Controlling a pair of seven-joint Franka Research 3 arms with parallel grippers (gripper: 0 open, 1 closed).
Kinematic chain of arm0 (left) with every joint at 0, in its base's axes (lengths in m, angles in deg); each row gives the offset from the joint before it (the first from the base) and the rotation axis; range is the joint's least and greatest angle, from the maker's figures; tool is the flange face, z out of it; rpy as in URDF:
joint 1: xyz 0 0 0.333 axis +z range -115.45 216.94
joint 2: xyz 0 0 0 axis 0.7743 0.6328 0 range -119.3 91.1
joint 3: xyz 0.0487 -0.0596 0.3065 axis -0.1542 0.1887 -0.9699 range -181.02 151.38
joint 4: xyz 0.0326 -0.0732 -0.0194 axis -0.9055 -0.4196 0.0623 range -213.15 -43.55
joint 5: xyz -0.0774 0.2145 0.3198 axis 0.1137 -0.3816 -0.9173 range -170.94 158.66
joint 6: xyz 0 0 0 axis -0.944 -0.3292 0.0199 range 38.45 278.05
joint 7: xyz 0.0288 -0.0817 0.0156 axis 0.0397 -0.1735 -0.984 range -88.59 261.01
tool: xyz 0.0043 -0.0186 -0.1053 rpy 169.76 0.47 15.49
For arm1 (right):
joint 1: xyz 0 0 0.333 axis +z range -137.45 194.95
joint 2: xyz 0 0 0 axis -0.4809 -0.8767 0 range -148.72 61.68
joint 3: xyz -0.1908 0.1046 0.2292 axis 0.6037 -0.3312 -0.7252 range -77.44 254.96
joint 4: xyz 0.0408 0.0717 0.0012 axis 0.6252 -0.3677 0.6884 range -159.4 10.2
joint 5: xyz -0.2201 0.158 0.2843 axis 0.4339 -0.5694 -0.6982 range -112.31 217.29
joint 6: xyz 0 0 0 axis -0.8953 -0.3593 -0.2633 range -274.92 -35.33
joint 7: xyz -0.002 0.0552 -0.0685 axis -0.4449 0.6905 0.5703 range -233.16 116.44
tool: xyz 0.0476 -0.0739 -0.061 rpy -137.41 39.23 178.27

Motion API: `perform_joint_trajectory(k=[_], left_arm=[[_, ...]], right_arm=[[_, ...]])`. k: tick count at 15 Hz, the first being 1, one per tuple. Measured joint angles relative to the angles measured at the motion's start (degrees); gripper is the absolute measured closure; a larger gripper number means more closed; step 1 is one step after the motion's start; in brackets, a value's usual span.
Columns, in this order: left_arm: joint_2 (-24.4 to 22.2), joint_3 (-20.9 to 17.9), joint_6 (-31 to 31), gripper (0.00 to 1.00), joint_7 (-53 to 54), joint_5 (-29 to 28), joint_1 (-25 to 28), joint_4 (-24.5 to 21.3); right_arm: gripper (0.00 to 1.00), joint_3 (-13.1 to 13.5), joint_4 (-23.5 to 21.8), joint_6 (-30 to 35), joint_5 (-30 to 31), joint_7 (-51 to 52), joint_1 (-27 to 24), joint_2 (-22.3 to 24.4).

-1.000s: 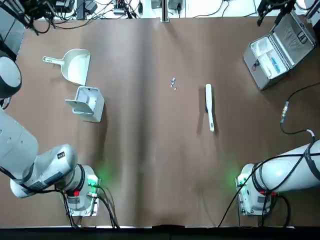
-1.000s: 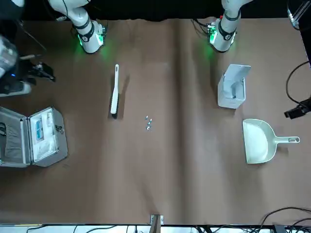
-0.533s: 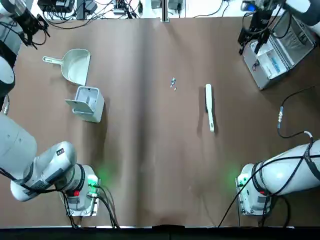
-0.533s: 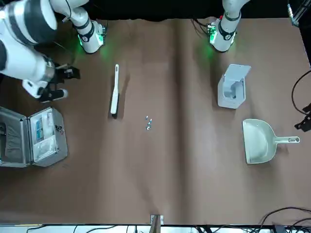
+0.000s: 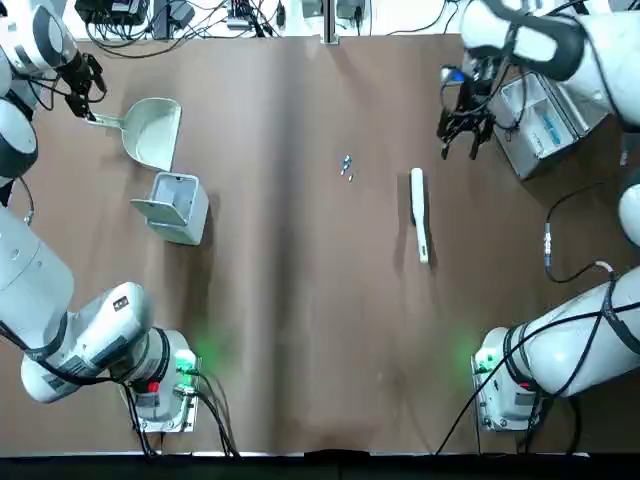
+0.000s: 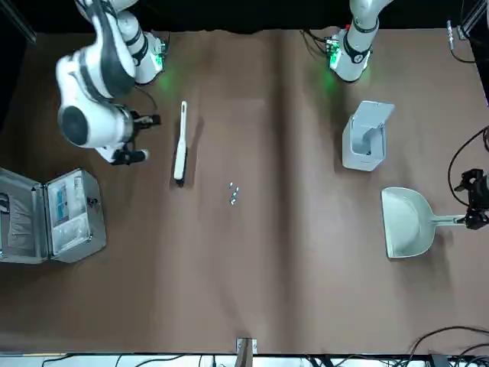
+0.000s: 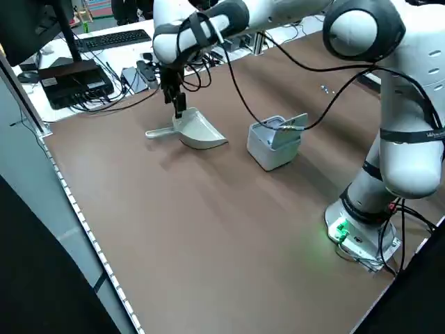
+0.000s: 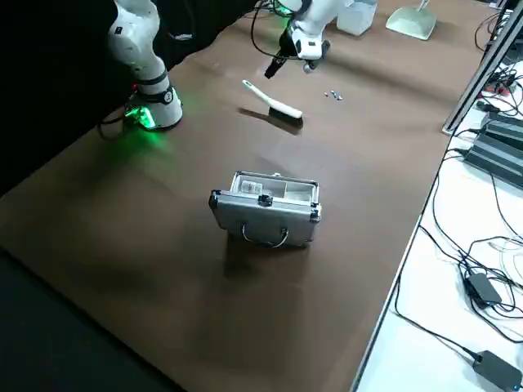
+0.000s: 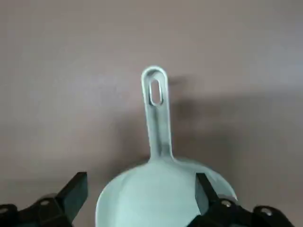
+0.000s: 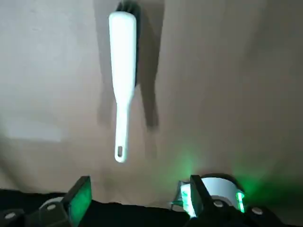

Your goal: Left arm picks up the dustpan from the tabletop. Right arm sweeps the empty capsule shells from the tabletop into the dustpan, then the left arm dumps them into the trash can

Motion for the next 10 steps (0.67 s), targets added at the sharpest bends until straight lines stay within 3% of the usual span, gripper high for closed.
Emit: perform_joint_trajectory(k=[5, 10], left_arm=[[4.53, -0.16, 1.51, 0.0, -5.56, -7.34, 0.36, 1.2], [6.7, -0.19, 5.64, 0.0, -5.58, -11.14, 2.09, 1.4]], right_arm=[[0.13, -0.06, -2.28, -8.63, -2.81, -4.67, 4.48, -6.75], [0.15, -0.05, -9.35, -16.7, -3.45, -4.79, 6.65, -7.12]])
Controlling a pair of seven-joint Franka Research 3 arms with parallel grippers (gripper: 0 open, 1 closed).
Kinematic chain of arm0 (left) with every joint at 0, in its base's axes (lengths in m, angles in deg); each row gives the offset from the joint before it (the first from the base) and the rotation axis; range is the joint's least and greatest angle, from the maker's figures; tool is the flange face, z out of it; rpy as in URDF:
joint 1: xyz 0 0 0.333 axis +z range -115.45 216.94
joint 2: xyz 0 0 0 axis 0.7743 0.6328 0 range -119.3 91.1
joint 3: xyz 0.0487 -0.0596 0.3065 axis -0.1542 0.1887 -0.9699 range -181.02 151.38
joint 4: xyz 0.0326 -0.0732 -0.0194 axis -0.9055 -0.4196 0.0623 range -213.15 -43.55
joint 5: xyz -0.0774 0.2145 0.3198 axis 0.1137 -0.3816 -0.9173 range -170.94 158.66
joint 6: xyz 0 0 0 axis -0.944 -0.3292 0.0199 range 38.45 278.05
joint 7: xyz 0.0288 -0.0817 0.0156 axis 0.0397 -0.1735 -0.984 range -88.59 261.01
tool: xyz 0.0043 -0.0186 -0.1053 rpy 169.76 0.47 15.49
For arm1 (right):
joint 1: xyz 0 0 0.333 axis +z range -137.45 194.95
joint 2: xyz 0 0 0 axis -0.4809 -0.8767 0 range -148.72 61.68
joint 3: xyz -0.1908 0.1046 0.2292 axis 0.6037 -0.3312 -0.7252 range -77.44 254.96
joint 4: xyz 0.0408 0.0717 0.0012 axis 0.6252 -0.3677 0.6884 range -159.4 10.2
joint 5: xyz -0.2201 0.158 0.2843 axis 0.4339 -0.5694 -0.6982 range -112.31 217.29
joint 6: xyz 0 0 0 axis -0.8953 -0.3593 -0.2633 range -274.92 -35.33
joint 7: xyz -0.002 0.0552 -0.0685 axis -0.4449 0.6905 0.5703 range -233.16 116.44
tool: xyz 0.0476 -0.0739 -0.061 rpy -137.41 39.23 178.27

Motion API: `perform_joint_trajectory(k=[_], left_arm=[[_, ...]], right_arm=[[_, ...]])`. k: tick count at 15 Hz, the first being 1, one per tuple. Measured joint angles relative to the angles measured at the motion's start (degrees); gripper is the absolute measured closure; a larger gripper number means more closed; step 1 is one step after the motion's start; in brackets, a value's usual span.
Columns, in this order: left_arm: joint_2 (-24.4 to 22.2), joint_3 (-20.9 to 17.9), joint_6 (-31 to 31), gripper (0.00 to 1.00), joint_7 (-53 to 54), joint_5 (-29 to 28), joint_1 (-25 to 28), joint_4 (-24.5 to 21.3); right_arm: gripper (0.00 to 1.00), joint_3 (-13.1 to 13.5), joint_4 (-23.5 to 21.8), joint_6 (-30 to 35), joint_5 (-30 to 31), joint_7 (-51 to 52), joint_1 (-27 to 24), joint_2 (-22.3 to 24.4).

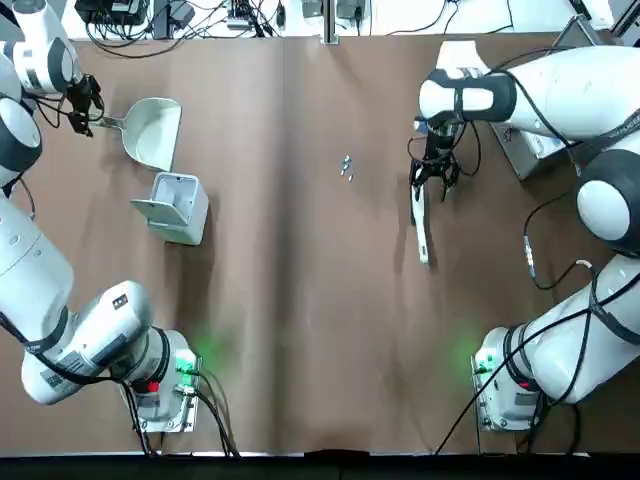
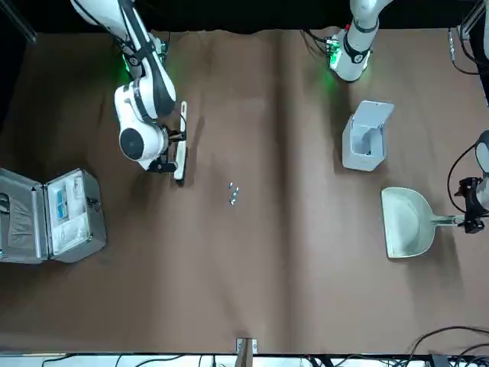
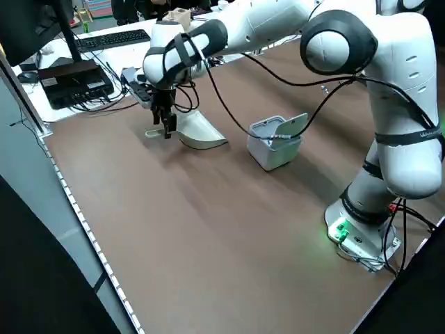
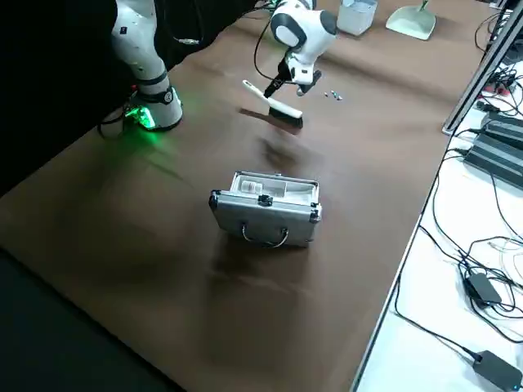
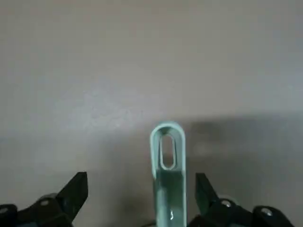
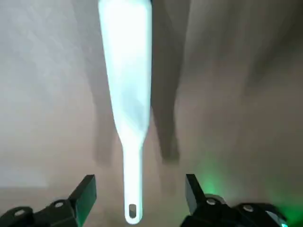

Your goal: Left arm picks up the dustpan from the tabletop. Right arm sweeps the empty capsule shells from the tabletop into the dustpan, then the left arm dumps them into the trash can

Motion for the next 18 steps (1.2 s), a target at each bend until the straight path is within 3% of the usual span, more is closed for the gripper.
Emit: perform_joint_trajectory(k=[5, 8, 10, 13, 17, 18], left_arm=[[2.57, 0.02, 2.28, 0.0, 0.0, -2.1, 0.0, -0.02], [2.64, 0.03, 2.28, 0.0, 0.0, -3.1, 0.0, -0.02], [2.8, 0.04, 2.28, 0.01, 0.0, -3.77, -0.01, -0.02], [3.07, 0.06, 2.28, 0.04, -0.02, -4.0, -0.01, -0.02], [3.09, 0.1, 2.35, 0.41, -0.11, -4.03, -0.04, 0.18], [3.09, 0.1, 2.35, 0.41, -0.13, -4.03, -0.04, 0.25]], right_arm=[[0.17, -0.02, -6.46, -6.59, -0.16, -0.3, 5.41, 0.01], [0.19, -0.01, -7.08, -7.03, -0.35, -0.72, 6.49, 0.02], [0.31, -0.01, -7.33, -7.44, -0.48, -1.53, 6.84, -0.12], [0.37, -0.01, -7.7, -9.21, -0.55, -2.01, 7.14, -1.34], [0.37, 0.02, -7.7, -9.82, -0.63, -2.04, 7.16, -2.52], [0.39, 0.08, -7.69, -9.83, -0.64, -2.06, 7.16, -2.53]])
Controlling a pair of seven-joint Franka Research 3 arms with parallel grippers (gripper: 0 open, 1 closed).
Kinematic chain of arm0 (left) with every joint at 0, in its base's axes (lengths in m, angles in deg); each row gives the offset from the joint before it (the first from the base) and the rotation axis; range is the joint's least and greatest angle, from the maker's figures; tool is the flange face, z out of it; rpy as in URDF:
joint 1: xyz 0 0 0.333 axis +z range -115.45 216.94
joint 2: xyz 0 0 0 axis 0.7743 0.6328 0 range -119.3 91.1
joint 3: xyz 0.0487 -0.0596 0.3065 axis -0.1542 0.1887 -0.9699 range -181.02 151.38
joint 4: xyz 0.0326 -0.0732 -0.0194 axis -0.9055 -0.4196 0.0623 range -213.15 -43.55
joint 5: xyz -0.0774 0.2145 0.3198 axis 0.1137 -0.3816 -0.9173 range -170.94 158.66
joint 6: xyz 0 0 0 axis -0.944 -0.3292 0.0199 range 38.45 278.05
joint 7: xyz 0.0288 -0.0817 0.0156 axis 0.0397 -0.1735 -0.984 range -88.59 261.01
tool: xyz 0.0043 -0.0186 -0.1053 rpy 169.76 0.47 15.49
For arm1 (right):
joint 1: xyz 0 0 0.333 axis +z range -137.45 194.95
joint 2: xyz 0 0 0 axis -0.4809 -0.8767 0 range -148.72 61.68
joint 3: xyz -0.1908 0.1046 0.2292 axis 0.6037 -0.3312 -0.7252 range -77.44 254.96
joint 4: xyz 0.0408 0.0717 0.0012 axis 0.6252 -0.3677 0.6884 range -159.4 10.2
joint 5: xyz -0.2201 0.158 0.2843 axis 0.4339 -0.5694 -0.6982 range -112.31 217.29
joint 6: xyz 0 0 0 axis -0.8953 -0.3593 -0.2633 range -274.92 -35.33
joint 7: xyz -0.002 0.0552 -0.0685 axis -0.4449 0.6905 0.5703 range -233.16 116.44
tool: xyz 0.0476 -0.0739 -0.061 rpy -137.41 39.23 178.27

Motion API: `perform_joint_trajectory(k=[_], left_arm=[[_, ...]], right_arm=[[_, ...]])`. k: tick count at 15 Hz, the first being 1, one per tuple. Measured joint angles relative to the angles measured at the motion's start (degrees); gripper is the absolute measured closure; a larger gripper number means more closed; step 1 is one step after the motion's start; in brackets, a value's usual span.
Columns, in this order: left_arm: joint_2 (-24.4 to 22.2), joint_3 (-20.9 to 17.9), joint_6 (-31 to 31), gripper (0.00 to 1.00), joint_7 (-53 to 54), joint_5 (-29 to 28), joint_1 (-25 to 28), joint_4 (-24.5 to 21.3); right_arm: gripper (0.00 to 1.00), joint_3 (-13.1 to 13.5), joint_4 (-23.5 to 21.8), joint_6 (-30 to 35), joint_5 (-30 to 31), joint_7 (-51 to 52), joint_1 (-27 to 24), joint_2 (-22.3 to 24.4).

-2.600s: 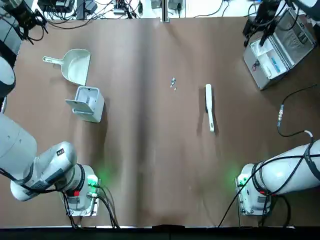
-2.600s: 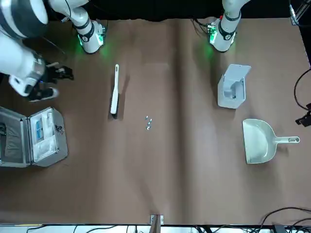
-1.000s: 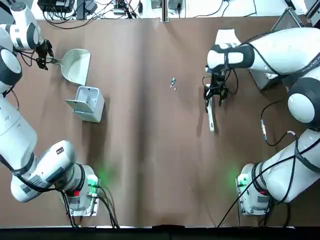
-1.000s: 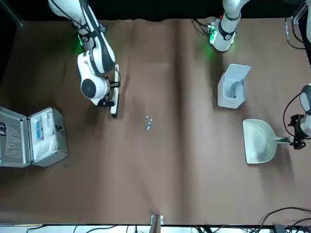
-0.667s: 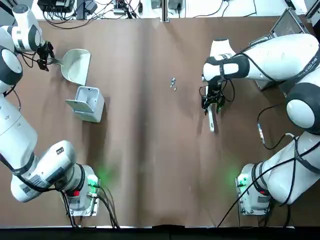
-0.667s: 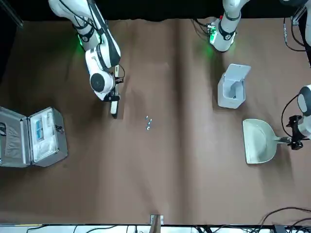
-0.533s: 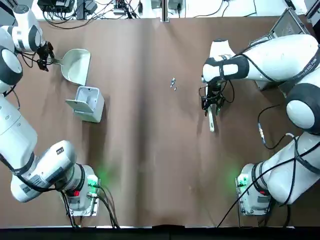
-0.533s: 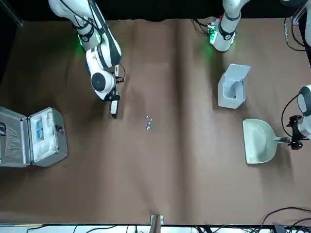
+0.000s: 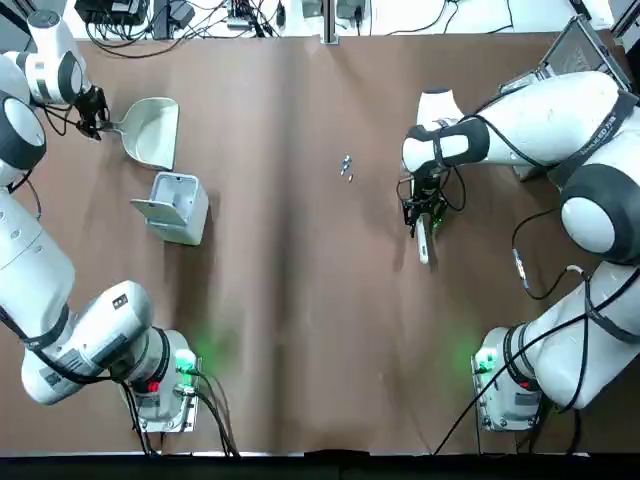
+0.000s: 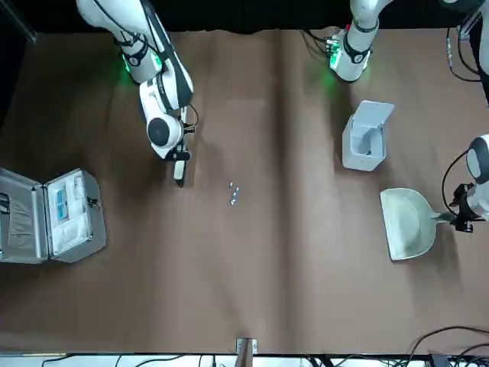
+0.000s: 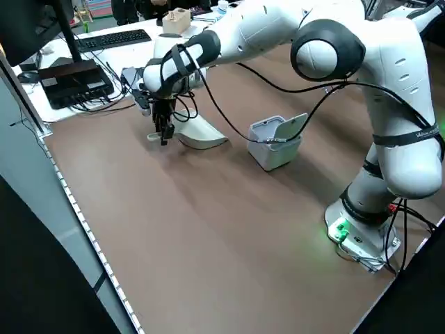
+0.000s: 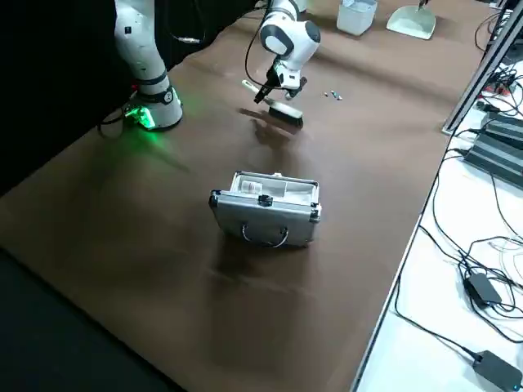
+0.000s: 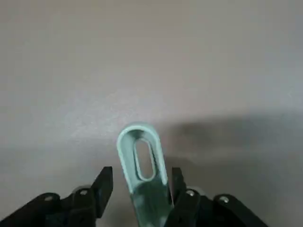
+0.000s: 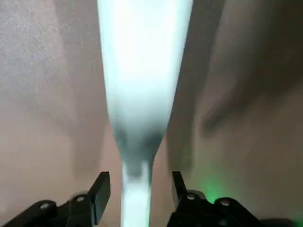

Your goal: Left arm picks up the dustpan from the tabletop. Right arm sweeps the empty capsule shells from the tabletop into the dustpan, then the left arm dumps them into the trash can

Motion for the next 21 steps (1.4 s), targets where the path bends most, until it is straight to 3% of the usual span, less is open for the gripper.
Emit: perform_joint_trajectory(k=[2, 5, 10, 12, 17, 21], left_arm=[[0.0, 0.02, 0.04, 0.55, -0.04, -0.01, -0.01, 0.1], [0.0, 0.05, 0.24, 0.65, -0.35, -0.05, -0.05, 0.2], [0.0, 0.19, 0.3, 0.66, -2.47, -0.16, -0.35, 0.55], [-0.3, 1.22, 0.3, 0.66, -2.46, -0.25, -0.37, 1.22], [-4.26, 8.36, -5.35, 0.66, -2.43, -0.28, -0.42, 1.3], [-8.07, 13.88, -10.49, 0.66, -3.55, -0.28, -0.43, 1.26]], right_arm=[[0.39, 0.11, 0.02, -0.07, -0.02, -0.01, 0.0, 0.0], [0.38, 0.16, 0.03, -0.1, -0.05, -0.02, 0.0, 0.0], [0.34, 0.16, -0.21, -0.83, -0.07, -0.03, 0.01, 0.01], [0.32, 0.15, -2.15, -4.44, -0.09, -0.03, 0.07, 0.44], [0.3, 0.13, -3.48, -5.45, -0.12, -0.03, 1.05, 2.87], [0.28, 0.14, -5.45, -5.85, -0.14, -0.04, 1.21, 7.36]])
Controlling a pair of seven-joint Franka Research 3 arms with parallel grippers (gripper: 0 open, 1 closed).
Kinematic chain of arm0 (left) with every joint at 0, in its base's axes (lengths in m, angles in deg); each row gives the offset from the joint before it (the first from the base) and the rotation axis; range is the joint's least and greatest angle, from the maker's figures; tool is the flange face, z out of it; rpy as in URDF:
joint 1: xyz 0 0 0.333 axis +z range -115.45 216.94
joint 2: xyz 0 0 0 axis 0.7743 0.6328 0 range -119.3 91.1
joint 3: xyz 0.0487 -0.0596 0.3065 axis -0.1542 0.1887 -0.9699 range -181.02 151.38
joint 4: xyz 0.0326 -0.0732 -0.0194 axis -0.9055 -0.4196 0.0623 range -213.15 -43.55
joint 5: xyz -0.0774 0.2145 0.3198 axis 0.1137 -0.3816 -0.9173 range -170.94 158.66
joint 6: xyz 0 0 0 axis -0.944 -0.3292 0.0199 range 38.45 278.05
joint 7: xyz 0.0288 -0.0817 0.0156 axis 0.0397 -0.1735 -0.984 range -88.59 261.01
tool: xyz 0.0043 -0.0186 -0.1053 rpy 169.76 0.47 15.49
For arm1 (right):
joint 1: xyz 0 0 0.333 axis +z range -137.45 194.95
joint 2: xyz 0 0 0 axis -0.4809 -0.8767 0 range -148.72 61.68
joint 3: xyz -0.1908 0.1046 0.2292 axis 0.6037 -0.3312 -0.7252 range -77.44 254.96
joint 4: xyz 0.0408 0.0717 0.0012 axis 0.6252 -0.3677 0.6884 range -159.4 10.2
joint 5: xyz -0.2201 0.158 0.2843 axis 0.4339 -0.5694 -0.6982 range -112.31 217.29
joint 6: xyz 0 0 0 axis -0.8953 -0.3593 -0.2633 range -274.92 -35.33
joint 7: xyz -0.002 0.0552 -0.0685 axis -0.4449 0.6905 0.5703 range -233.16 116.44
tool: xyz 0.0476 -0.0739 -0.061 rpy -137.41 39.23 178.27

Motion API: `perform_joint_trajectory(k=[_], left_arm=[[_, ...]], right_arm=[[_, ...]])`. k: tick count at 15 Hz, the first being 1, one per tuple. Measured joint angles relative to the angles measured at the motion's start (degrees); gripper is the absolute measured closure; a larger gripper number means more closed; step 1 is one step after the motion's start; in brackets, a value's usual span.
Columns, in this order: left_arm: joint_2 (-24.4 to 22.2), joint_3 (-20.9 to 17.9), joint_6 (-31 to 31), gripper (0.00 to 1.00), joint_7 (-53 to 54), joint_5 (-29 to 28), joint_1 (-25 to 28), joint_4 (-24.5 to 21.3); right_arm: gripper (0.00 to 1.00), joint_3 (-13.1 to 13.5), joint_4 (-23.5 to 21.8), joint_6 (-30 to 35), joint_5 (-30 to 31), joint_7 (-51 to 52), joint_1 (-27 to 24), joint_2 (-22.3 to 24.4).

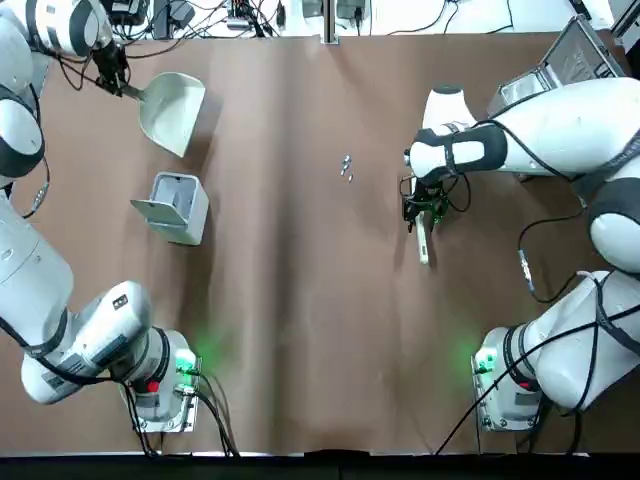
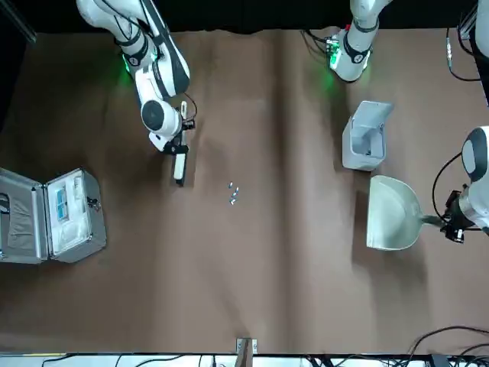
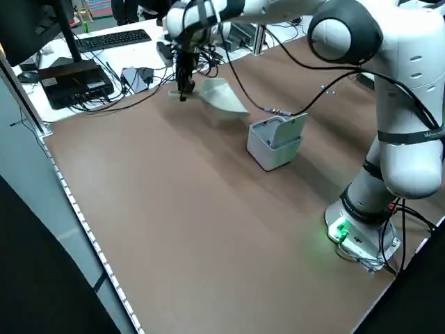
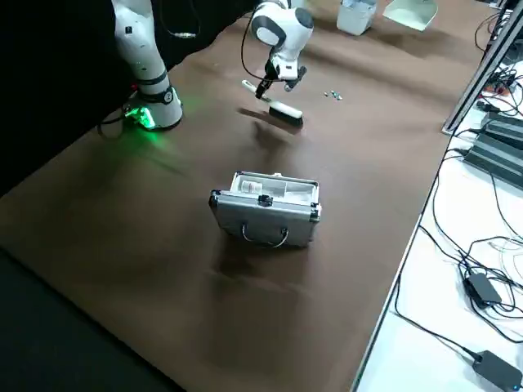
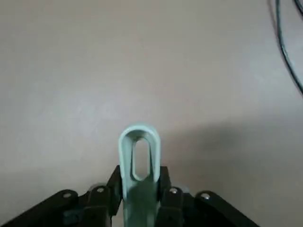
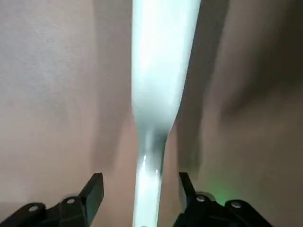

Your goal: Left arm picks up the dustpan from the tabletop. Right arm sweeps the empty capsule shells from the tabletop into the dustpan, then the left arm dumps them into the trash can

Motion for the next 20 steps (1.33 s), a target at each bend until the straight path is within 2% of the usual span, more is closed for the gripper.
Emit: perform_joint_trajectory(k=[2, 5, 8, 13, 15, 16, 17, 20], left_arm=[[-1.32, 3.28, -3.37, 0.66, -2.71, 0.0, -0.03, -0.13], [-2.17, 9.05, -8.11, 0.66, -8.87, -0.01, -0.36, -0.38], [-2.19, 14.11, -10.37, 0.66, -15.32, -0.38, -1.27, -1.57], [-2.17, 14.86, -10.48, 0.66, -25.63, -4.11, -6.99, -5.29], [-2.03, 14.87, -10.48, 0.66, -30.84, -6.08, -9.68, -7.18], [-1.96, 14.85, -10.48, 0.66, -32.06, -6.43, -10.57, -7.57], [-1.91, 14.85, -10.48, 0.66, -33.13, -6.62, -11.43, -7.91], [-1.88, 14.85, -10.48, 0.66, -35.73, -6.7, -13.86, -8.69]], right_arm=[[0.27, 0.0, -1.05, -1.89, 0.0, -0.68, 0.31, 1.17], [0.26, -0.01, -4.93, -9.23, -0.01, -1.42, 1.8, 1.38], [0.26, -0.01, -6.9, -10.76, -0.02, -1.61, 2.34, 1.39], [0.29, -0.01, -6.9, -10.21, -0.04, -2.32, 2.45, 1.97], [0.38, -0.01, -6.9, -10.21, -0.04, -2.44, 2.8, 1.99], [0.38, -0.01, -6.9, -10.21, -0.04, -2.44, 2.86, 1.99], [0.44, -0.01, -6.9, -10.21, -0.04, -2.47, 2.87, 1.99], [0.51, 0.02, -6.9, -10.0, -0.04, -2.49, 2.87, 1.99]])
